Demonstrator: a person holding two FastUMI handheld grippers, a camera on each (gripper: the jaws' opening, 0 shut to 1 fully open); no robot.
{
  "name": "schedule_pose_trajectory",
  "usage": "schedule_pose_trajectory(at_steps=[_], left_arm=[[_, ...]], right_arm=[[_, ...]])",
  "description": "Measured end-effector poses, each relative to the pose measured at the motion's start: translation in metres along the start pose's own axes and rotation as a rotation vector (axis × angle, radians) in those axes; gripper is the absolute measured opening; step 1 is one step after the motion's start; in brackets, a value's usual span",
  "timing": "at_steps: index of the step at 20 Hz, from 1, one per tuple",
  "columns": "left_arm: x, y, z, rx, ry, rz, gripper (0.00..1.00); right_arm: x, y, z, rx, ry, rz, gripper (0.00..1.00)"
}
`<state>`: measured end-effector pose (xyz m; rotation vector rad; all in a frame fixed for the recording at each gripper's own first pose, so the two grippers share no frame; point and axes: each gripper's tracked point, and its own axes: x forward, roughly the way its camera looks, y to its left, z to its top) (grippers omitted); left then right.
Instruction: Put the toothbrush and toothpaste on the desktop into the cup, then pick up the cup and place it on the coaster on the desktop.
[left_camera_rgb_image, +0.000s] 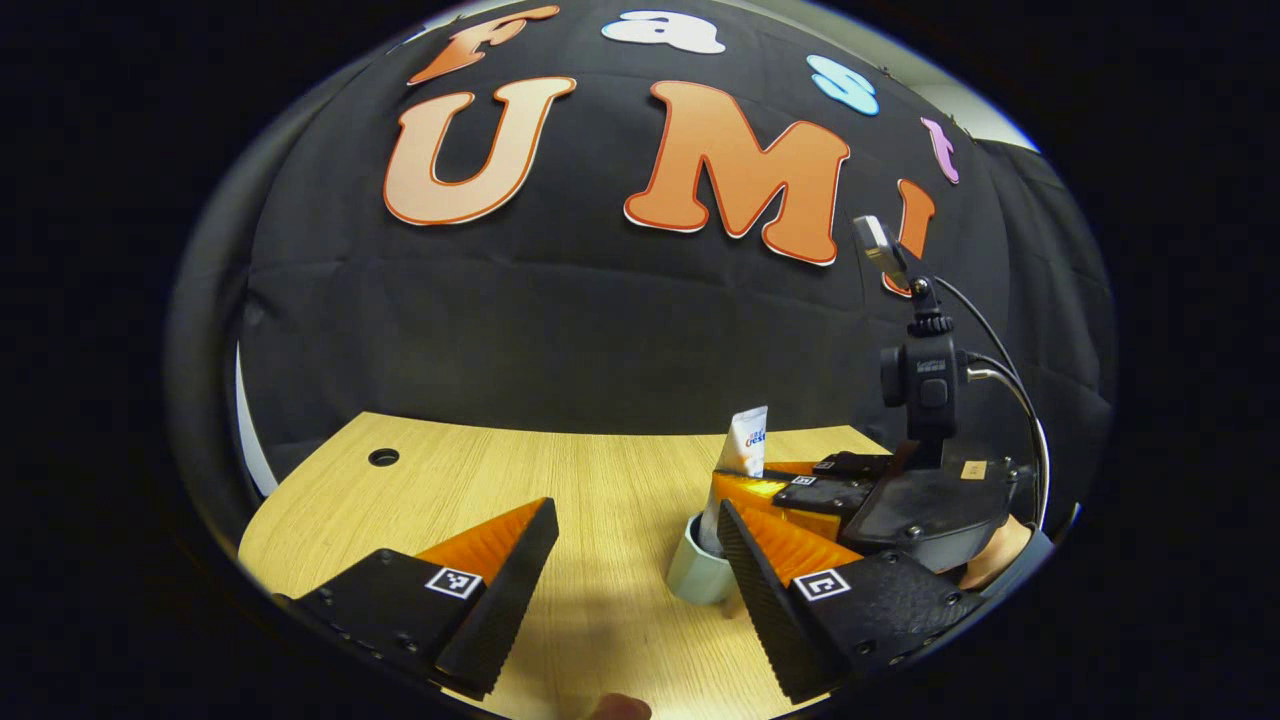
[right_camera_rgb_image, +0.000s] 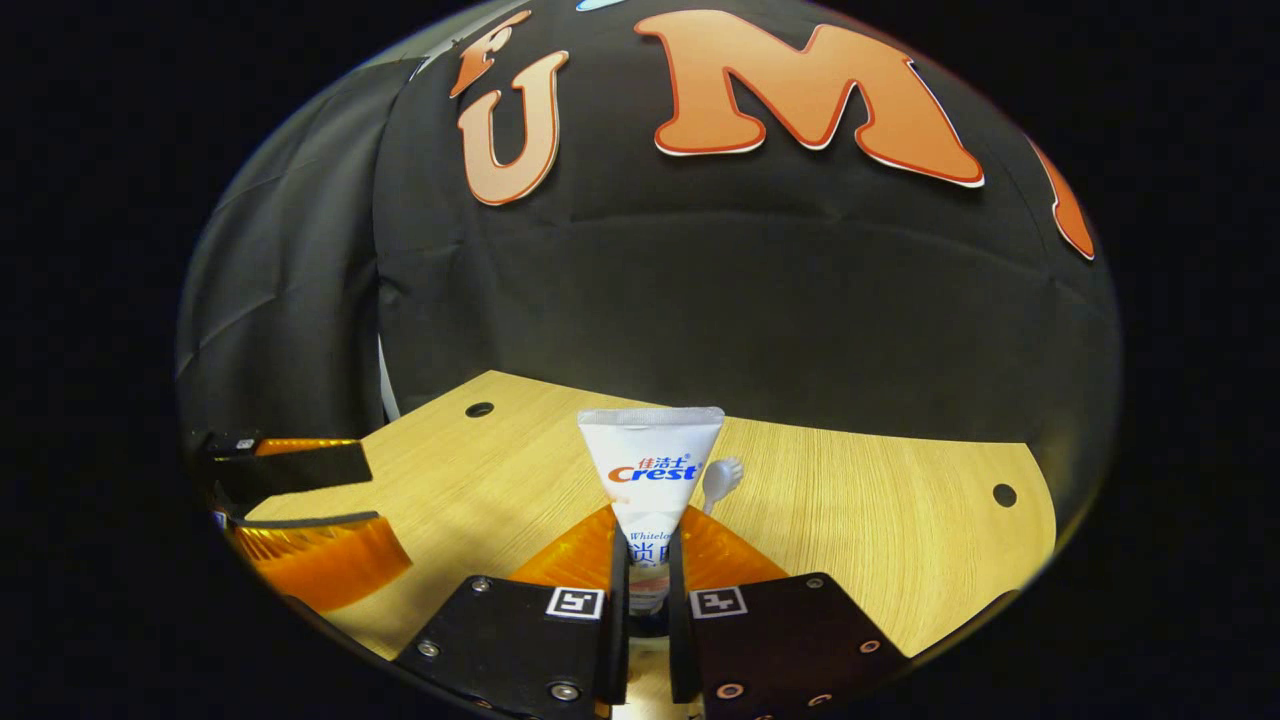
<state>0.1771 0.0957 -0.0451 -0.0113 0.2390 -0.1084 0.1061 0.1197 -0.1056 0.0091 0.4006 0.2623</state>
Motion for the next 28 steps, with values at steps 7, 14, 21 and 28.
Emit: schedule_pose_trajectory(at_steps=[7, 14, 21, 28], left_arm=[[0.003, -0.009, -0.010, 0.020, 0.021, -0.011, 0.97], [-0.004, -0.027, -0.025, -0.011, 0.081, -0.044, 0.97], [0.018, -0.070, -0.055, 0.007, 0.254, -0.083, 0.97], [0.041, -0.081, -0.089, -0.040, 0.483, -0.033, 0.96]], right_arm=[[-0.011, -0.002, -0.015, -0.067, 0.035, -0.045, 0.41], [-0.059, -0.019, 0.041, -0.102, -0.113, -0.081, 0.58], [-0.107, -0.052, 0.072, -0.113, -0.171, -0.131, 0.82], [-0.165, -0.091, 0.084, -0.105, -0.213, -0.173, 0.88]])
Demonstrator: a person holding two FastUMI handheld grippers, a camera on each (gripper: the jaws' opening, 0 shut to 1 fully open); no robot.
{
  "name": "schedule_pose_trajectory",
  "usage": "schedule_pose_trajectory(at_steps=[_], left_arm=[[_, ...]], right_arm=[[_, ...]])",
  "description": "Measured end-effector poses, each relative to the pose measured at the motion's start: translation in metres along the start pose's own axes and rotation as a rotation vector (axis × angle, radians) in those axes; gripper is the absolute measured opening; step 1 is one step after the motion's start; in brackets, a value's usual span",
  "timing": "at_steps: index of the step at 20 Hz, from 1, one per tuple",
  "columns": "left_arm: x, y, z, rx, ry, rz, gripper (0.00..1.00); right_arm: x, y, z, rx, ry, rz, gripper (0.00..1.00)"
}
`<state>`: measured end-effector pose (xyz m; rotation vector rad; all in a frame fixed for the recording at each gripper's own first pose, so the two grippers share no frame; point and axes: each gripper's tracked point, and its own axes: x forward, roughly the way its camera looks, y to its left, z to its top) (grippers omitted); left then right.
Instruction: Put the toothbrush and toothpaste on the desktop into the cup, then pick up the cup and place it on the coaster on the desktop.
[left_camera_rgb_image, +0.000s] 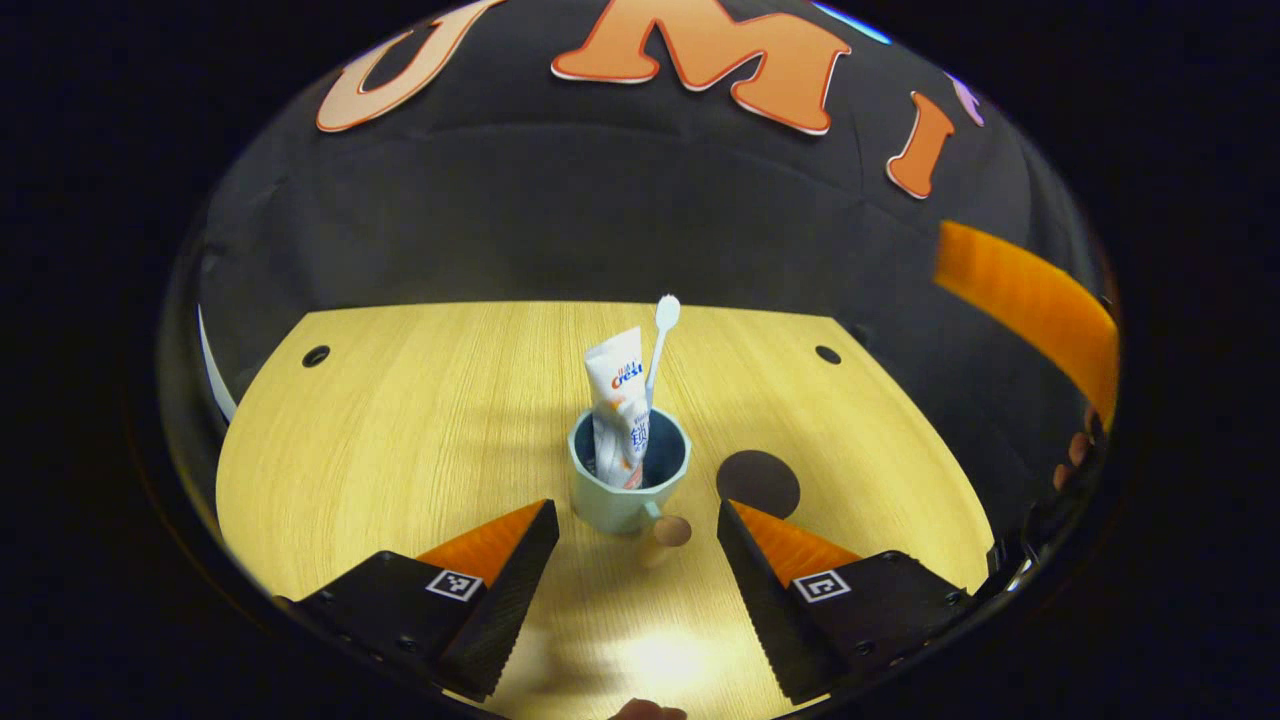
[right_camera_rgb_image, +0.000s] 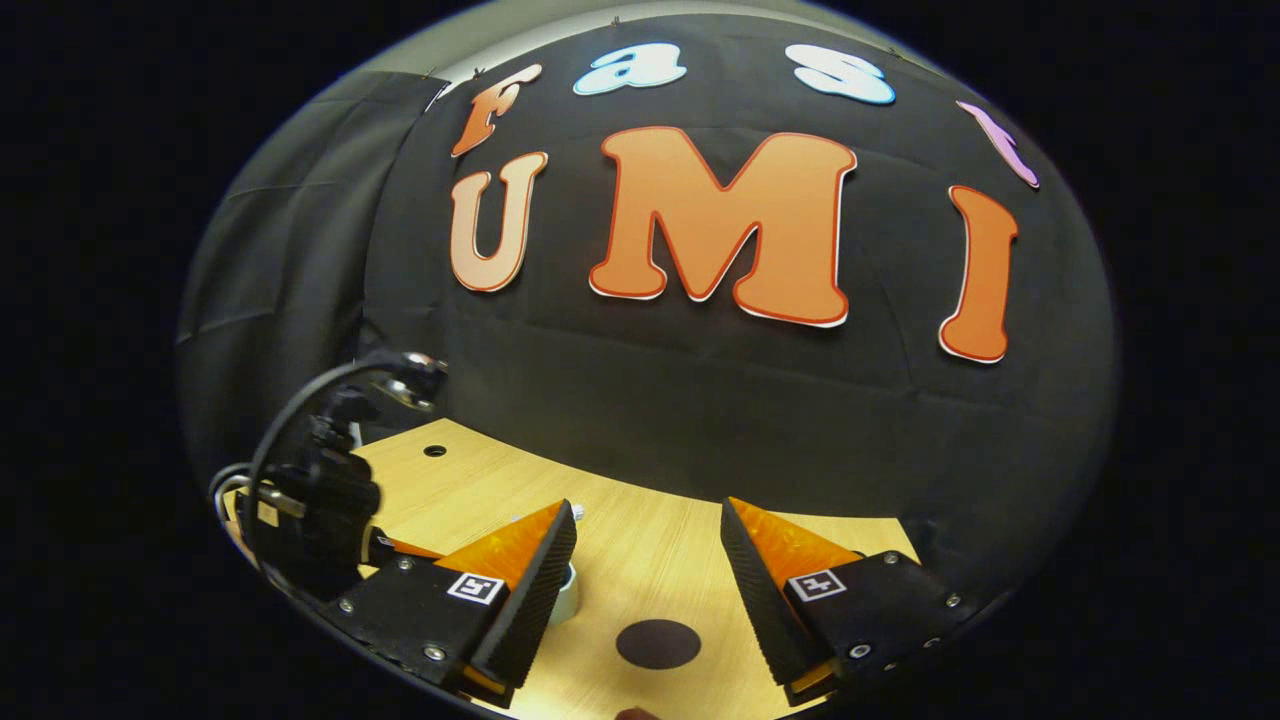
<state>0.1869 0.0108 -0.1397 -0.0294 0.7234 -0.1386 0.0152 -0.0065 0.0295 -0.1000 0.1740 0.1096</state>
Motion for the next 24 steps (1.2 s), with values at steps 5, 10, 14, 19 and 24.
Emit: schedule_pose_trajectory(at_steps=[5, 10, 14, 19, 24], left_arm=[[0.033, -0.012, -0.011, -0.035, 0.158, 0.009, 0.96], [0.038, -0.003, -0.011, -0.112, 0.261, 0.084, 0.85], [0.036, 0.003, -0.013, -0.118, 0.320, 0.159, 0.82], [0.035, 0.005, -0.020, -0.152, 0.383, 0.218, 0.61], [0.036, 0.013, -0.034, -0.173, 0.444, 0.263, 0.48]], right_arm=[[-0.024, -0.016, -0.007, -0.009, -0.001, -0.003, 0.89], [-0.035, -0.019, -0.026, -0.019, 0.015, 0.015, 0.92], [-0.039, -0.018, -0.036, 0.010, 0.009, 0.046, 0.89], [-0.043, -0.020, -0.048, 0.055, -0.002, 0.084, 0.89], [-0.044, -0.035, -0.063, 0.135, 0.000, 0.091, 0.89]])
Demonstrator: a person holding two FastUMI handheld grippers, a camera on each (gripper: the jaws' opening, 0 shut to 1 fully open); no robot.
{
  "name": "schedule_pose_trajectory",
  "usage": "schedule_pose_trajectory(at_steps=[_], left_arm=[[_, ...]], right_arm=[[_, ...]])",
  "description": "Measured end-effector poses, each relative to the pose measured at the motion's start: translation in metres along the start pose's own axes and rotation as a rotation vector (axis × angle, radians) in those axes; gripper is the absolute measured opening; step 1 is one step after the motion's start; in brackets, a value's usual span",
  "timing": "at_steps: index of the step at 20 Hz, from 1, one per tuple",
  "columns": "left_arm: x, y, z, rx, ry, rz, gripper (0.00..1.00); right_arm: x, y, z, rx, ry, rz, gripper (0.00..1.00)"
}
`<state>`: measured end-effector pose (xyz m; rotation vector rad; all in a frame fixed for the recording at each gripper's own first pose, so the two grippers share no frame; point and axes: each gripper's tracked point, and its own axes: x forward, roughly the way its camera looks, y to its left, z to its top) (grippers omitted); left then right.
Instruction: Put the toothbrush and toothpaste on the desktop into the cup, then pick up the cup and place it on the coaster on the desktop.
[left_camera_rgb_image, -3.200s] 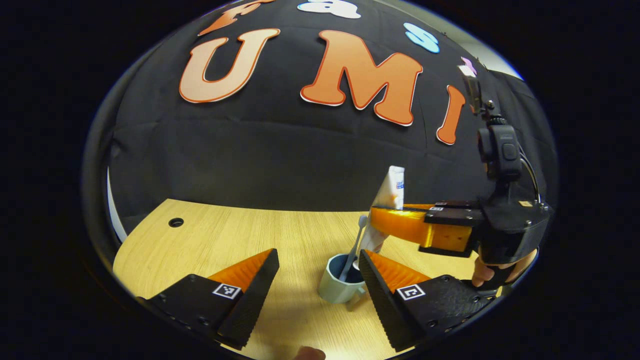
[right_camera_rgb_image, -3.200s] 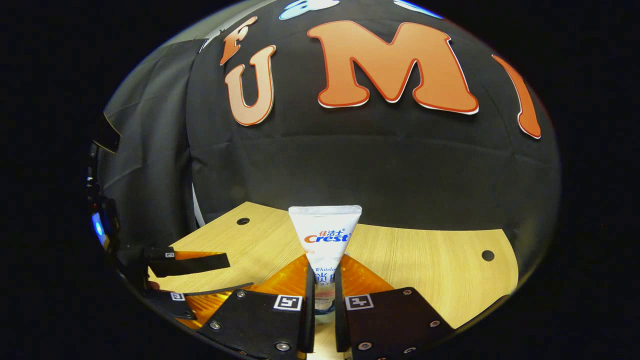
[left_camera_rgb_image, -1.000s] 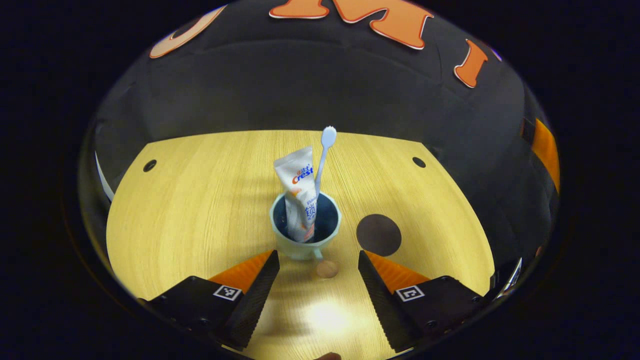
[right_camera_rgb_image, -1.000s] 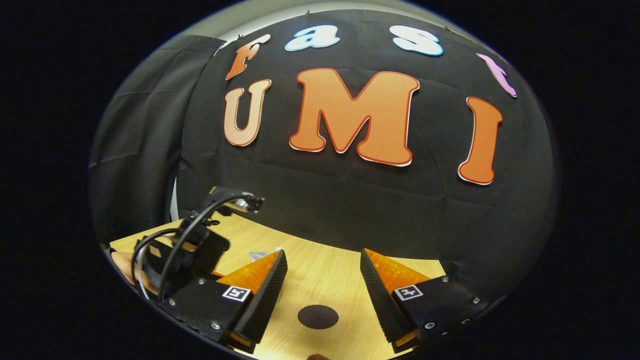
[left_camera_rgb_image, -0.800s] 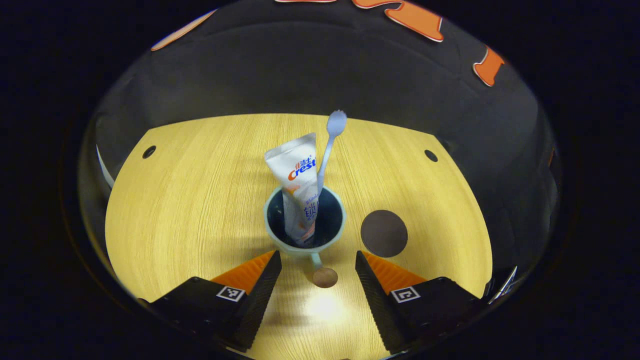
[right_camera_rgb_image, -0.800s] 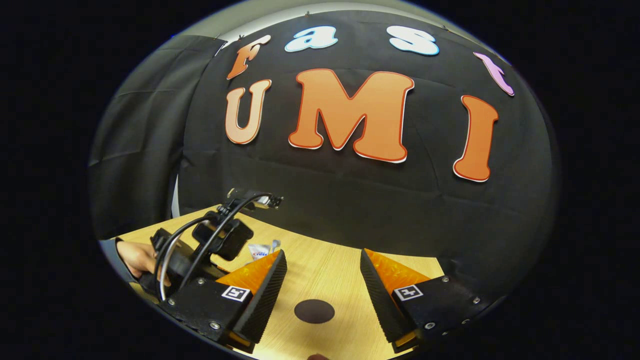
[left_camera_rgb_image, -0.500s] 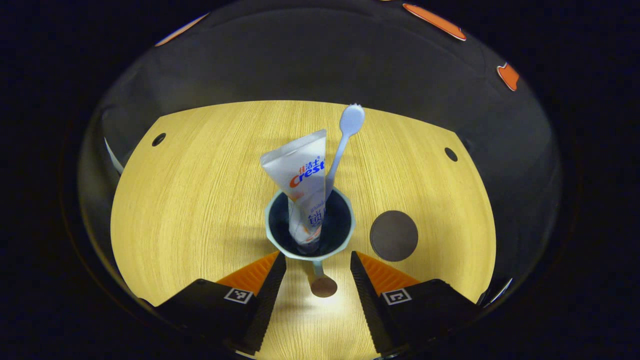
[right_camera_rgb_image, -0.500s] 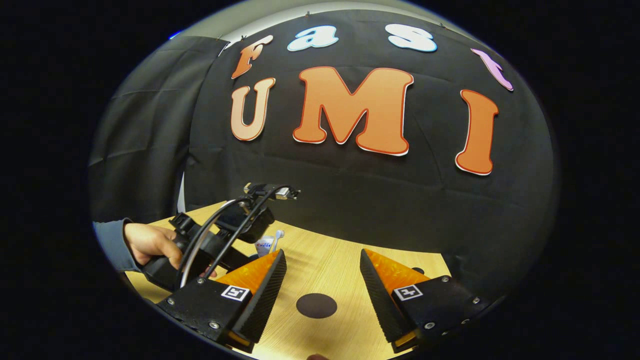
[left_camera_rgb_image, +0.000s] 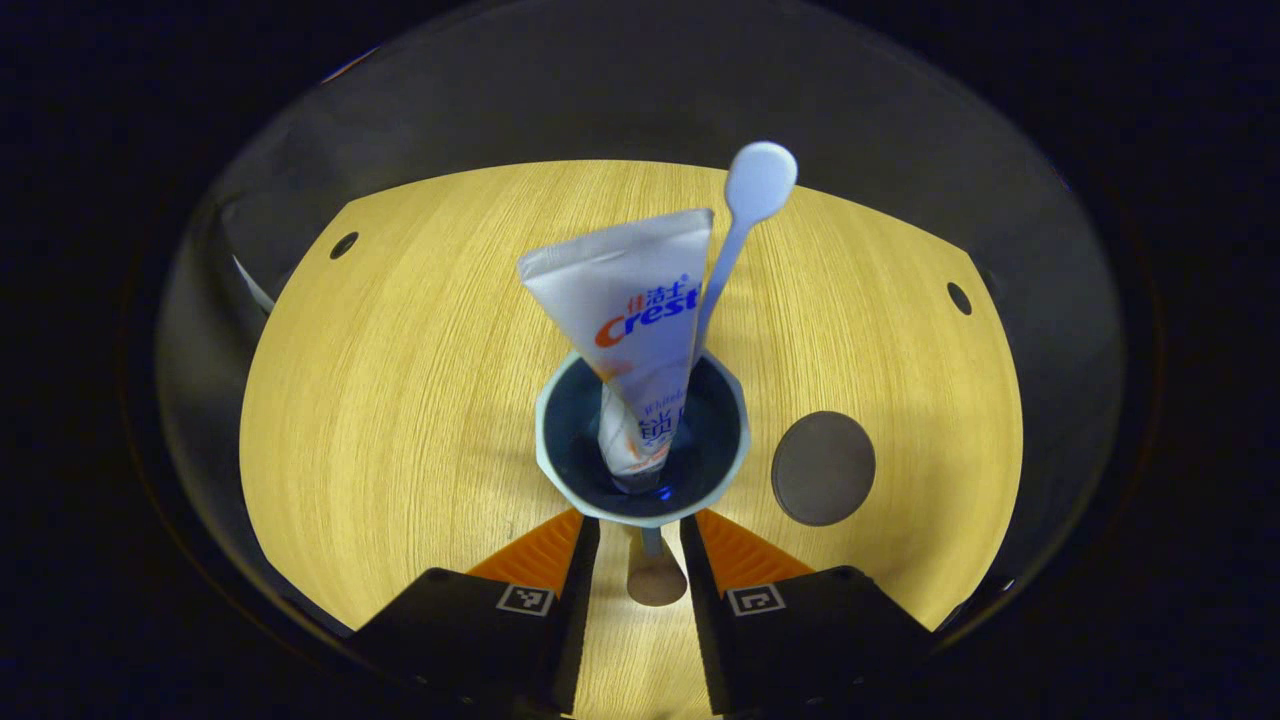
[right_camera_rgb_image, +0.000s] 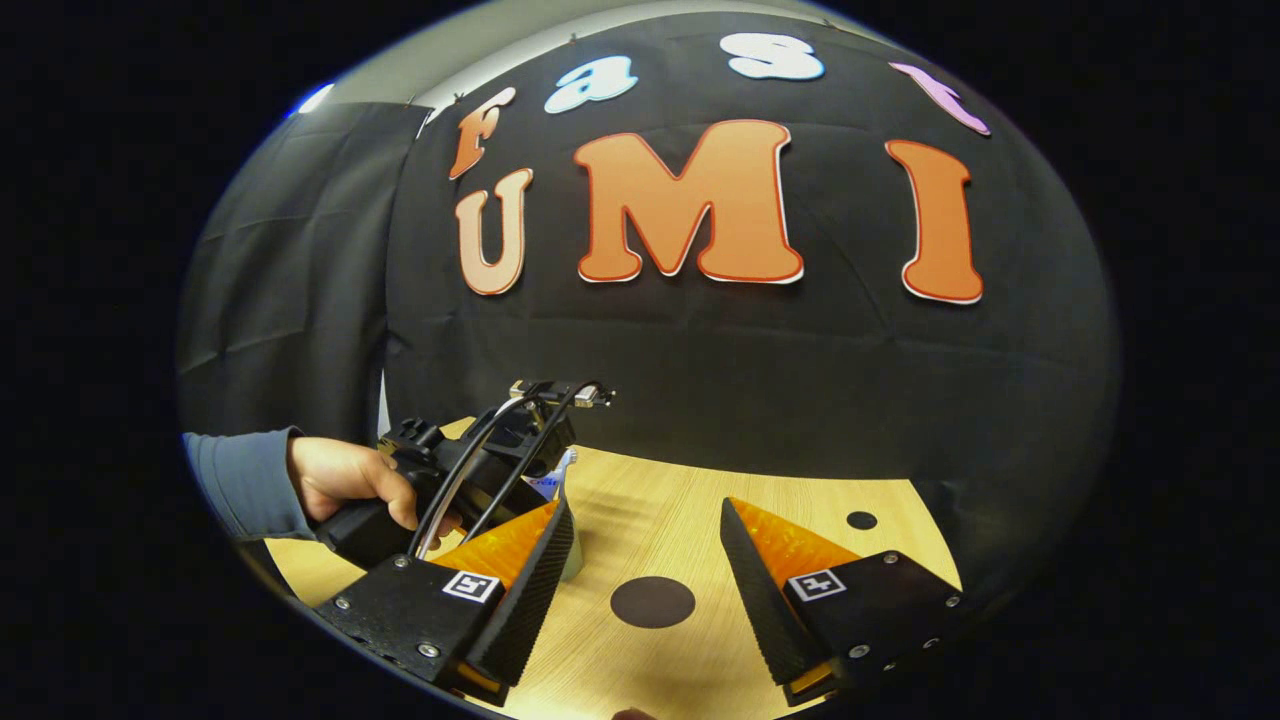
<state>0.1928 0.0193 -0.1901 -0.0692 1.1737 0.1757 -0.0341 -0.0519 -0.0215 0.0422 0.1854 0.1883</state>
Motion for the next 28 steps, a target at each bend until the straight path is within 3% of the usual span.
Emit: schedule_pose_trajectory(at_steps=[1, 2, 7, 10, 11, 12, 21, 28], left_arm=[[0.002, 0.002, 0.002, -0.017, -0.004, 0.008, 0.47], [0.000, 0.003, 0.004, -0.011, -0.006, 0.006, 0.27], [0.005, 0.016, 0.013, -0.013, -0.015, -0.005, 0.22], [0.010, 0.028, 0.025, -0.019, -0.032, -0.010, 0.21], [-0.011, 0.013, 0.004, -0.022, -0.038, -0.014, 0.21], [-0.014, 0.053, 0.024, -0.020, -0.045, -0.018, 0.21], [-0.069, 0.013, 0.035, 0.045, -0.126, -0.061, 0.20], [-0.035, -0.018, 0.036, 0.141, -0.133, -0.121, 0.21]], right_arm=[[0.000, -0.003, -0.002, 0.012, 0.003, -0.001, 0.89], [-0.001, -0.005, -0.004, 0.022, 0.007, -0.001, 0.89], [-0.002, -0.009, -0.005, 0.038, 0.007, 0.000, 0.89], [-0.002, -0.008, -0.006, 0.049, 0.011, 0.000, 0.89], [-0.002, -0.007, -0.007, 0.050, 0.014, 0.002, 0.89], [-0.001, -0.008, -0.007, 0.052, 0.016, -0.003, 0.89], [-0.001, -0.017, -0.010, 0.038, 0.018, -0.054, 0.89], [-0.019, -0.038, 0.001, -0.008, -0.027, -0.108, 0.89]])
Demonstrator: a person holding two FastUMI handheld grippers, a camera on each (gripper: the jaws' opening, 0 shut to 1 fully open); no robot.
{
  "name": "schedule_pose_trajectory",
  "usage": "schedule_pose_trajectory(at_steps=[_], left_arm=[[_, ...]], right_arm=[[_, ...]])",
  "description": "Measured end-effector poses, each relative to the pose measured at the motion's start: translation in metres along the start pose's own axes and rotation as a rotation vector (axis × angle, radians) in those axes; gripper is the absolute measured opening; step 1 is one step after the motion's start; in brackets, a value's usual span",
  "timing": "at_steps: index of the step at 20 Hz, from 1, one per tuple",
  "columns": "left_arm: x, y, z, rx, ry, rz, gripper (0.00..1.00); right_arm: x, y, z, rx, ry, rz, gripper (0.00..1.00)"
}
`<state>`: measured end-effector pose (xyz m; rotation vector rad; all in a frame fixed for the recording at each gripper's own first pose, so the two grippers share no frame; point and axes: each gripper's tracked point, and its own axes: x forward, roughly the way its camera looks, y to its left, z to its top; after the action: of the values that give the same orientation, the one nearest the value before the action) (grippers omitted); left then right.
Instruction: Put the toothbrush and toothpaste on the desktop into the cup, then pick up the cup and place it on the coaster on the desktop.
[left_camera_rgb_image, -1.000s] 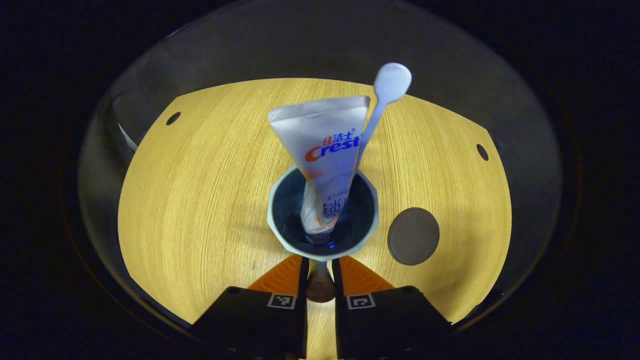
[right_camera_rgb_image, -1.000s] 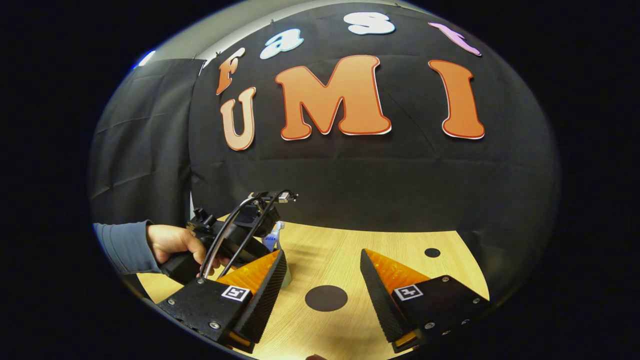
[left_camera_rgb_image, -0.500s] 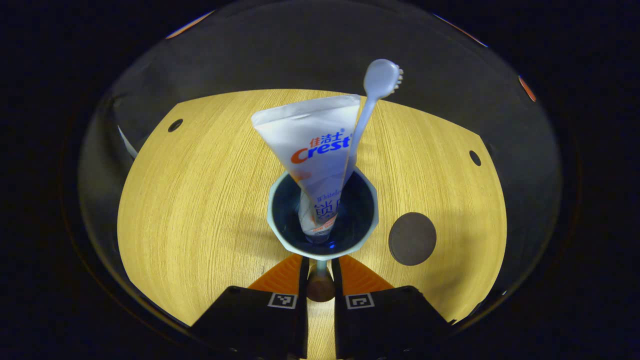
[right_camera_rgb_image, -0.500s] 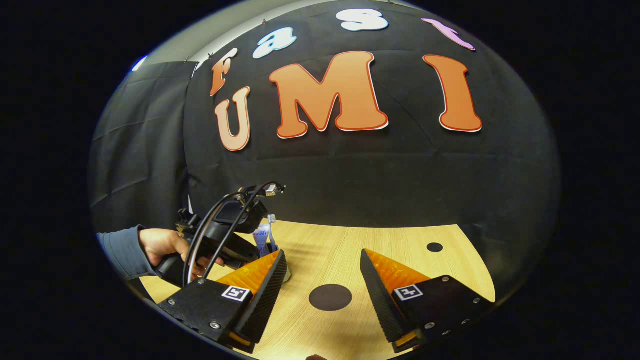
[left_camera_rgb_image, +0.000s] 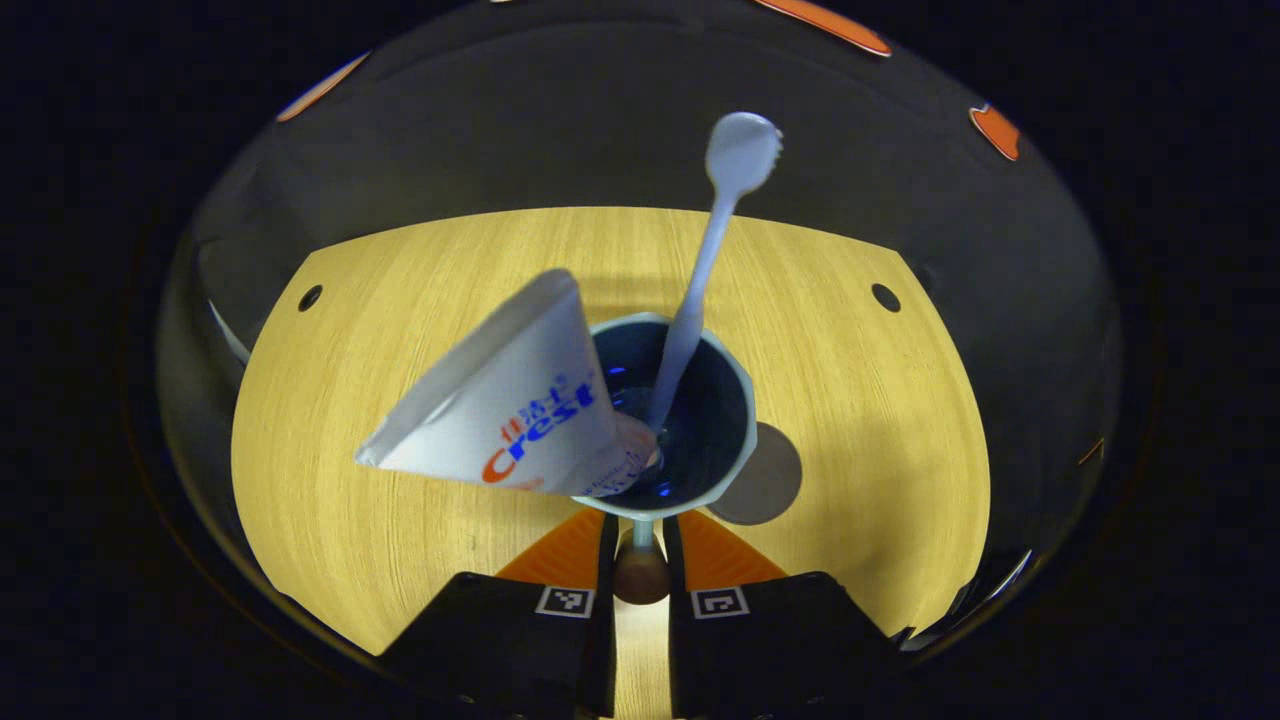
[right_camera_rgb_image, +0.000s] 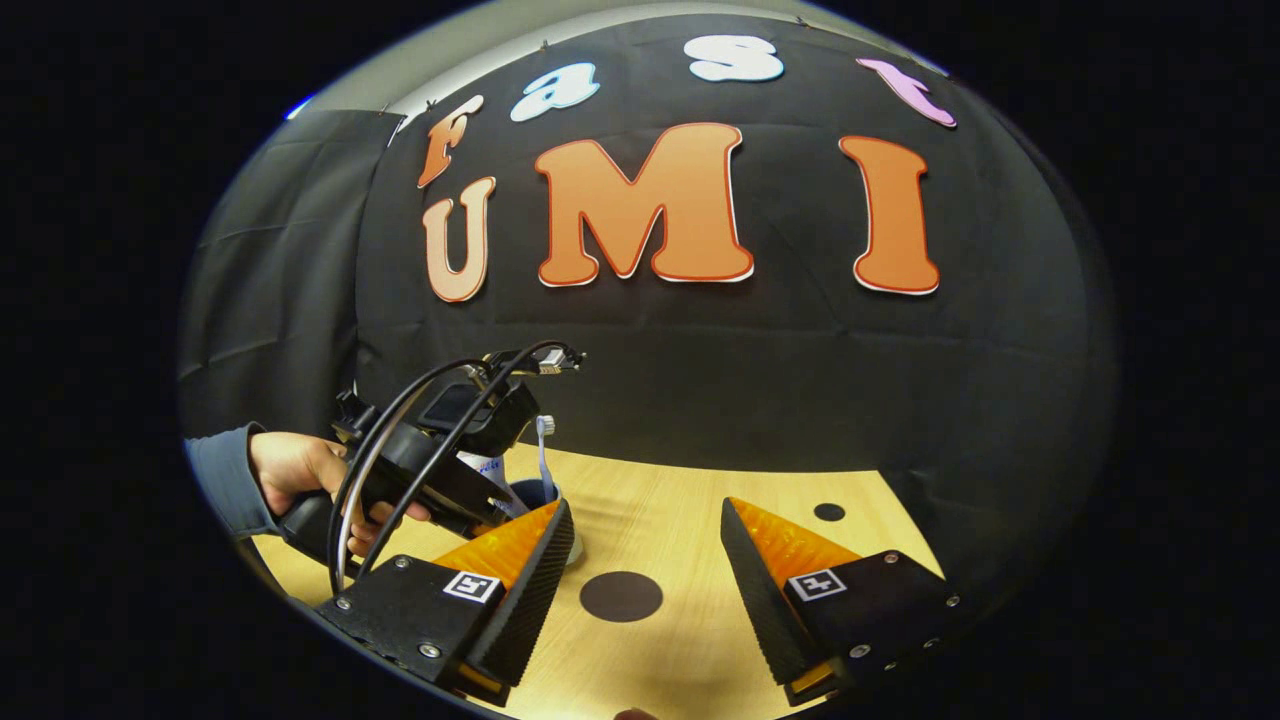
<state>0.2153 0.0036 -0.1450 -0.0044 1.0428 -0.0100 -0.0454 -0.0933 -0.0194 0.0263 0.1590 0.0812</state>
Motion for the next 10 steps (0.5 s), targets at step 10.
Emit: schedule_pose_trajectory(at_steps=[10], left_arm=[[0.042, -0.032, -0.009, 0.120, 0.035, -0.033, 0.21]], right_arm=[[-0.018, -0.039, -0.011, 0.060, -0.002, -0.059, 0.89]])
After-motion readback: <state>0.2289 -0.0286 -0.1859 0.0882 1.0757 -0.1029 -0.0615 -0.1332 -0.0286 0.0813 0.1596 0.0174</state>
